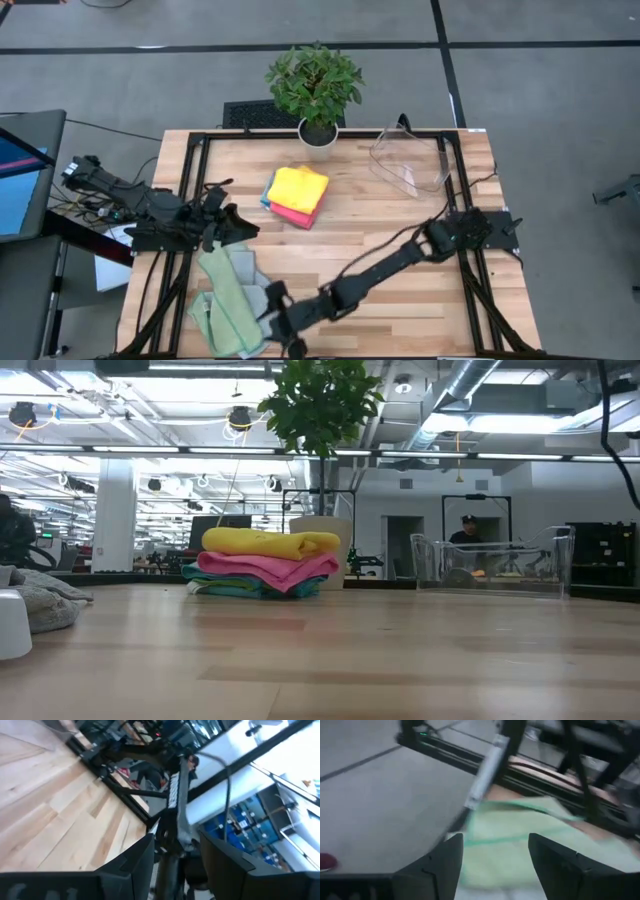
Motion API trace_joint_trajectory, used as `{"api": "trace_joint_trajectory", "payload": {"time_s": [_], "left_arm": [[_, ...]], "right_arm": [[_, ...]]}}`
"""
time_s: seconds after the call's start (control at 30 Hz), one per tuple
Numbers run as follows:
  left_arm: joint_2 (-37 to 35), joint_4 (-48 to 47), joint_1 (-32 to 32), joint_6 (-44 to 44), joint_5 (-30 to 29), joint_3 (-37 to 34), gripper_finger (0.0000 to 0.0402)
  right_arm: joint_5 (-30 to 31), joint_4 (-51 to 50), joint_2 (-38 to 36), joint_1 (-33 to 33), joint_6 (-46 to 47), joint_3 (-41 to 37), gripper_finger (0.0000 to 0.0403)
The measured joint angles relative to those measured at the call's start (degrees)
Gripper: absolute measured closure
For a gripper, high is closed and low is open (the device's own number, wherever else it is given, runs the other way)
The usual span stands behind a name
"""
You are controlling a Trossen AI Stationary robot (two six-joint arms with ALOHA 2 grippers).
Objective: Fold microfiber towels
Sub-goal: Fold the light green microfiber towel
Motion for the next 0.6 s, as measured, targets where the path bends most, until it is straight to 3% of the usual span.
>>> {"api": "trace_joint_trajectory", "payload": {"time_s": [0.17,0.33,0.6], "left_arm": [[0.0,0.8,-1.0,1.1,2.4,0.0,0.0249],[0.1,0.9,-2.6,1.1,2.3,0.0,0.0249],[0.1,1.0,-3.3,0.9,1.9,0.0,0.0249]], "right_arm": [[6.8,-2.8,9.1,2.1,2.3,10.7,0.0160],[7.7,-4.2,14.6,1.8,3.9,18.6,0.0173],[9.2,-10.0,17.6,2.3,9.0,20.1,0.0189]]}}
